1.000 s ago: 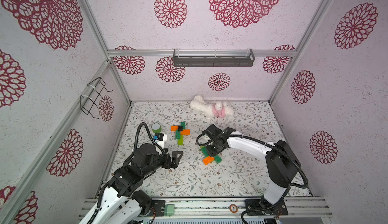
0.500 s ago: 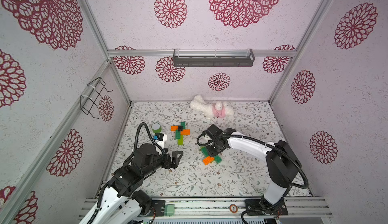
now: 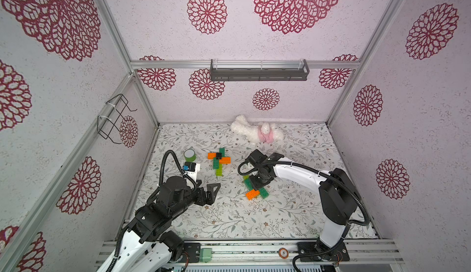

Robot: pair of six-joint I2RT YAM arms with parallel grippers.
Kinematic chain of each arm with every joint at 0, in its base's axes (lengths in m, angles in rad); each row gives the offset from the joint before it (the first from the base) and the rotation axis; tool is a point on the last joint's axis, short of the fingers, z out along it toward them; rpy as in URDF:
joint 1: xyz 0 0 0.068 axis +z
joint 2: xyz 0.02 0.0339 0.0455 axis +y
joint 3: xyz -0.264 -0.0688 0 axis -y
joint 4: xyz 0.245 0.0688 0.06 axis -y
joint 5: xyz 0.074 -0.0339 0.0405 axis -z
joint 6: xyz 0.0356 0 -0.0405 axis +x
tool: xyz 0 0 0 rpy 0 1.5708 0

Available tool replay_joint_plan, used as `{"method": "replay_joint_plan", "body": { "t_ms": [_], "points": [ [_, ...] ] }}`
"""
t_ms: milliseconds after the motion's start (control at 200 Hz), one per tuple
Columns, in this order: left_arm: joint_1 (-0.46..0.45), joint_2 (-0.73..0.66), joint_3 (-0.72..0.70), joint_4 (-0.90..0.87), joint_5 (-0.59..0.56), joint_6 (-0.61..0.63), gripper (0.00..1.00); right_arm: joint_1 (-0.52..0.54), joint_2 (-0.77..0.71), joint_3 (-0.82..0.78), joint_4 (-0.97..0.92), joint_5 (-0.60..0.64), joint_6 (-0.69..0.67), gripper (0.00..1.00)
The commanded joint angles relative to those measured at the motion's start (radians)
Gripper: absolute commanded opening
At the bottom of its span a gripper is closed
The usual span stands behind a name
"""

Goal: Assemble a small pinwheel with lego
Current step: Move the lego brick at the center of the board.

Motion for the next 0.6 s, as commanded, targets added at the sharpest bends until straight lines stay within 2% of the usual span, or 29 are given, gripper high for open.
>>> {"method": "replay_joint_plan", "body": {
  "t_ms": [0, 210, 415, 595],
  "points": [
    [0.008, -0.013, -0.008, 0.008, -0.03, -0.003, 0.97, -0.015, 0.041, 0.057, 0.014, 0.036, 0.087, 0.28],
    [0.005, -0.051, -0.017, -0.005, -0.042, -0.02, 0.97, -0.031, 0.165, 0.291, -0.052, 0.082, 0.135, 0.3],
    [0.001, -0.069, -0.018, -0.01, -0.052, -0.027, 0.97, -0.069, 0.284, 0.465, -0.103, 0.095, 0.151, 0.3],
    [-0.002, -0.083, -0.017, -0.016, -0.073, -0.028, 0.97, -0.079, 0.361, 0.584, -0.145, 0.112, 0.146, 0.34]
  ]
}}
